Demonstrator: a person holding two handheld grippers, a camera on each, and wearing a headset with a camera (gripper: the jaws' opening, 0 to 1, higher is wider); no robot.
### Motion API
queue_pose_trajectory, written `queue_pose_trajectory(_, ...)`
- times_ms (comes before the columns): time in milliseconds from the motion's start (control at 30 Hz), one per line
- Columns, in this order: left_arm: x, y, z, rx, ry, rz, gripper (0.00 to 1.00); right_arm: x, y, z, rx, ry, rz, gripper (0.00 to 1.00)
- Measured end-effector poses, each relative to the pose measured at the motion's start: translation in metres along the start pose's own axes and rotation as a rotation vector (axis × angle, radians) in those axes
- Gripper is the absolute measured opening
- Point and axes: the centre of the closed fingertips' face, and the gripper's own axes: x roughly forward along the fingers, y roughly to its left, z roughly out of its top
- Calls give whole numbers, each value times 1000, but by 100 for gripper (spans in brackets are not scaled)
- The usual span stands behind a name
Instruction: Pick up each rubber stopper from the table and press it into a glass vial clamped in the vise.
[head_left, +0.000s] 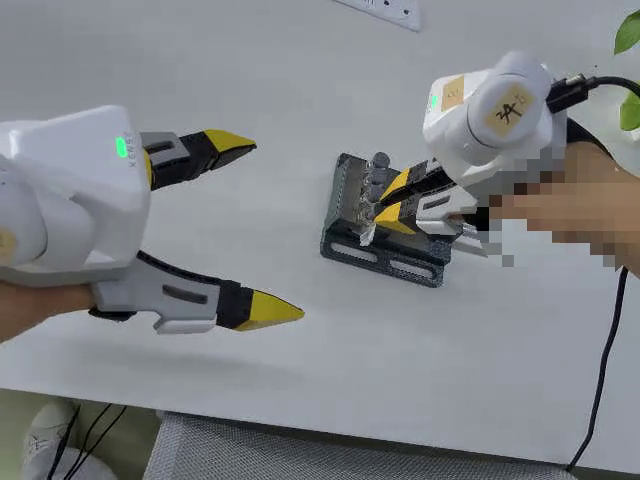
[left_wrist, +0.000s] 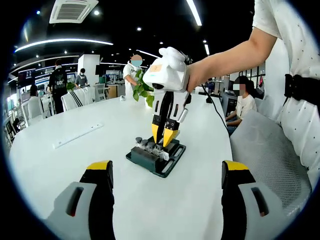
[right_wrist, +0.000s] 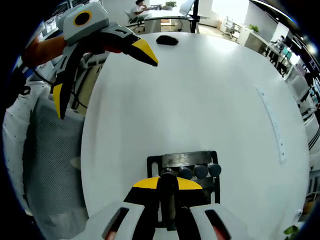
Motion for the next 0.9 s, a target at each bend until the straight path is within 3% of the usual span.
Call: queue_pose_trajectory(900,0,0,2,-16,-16,2,88,7,0,0,-118,153,-4,5)
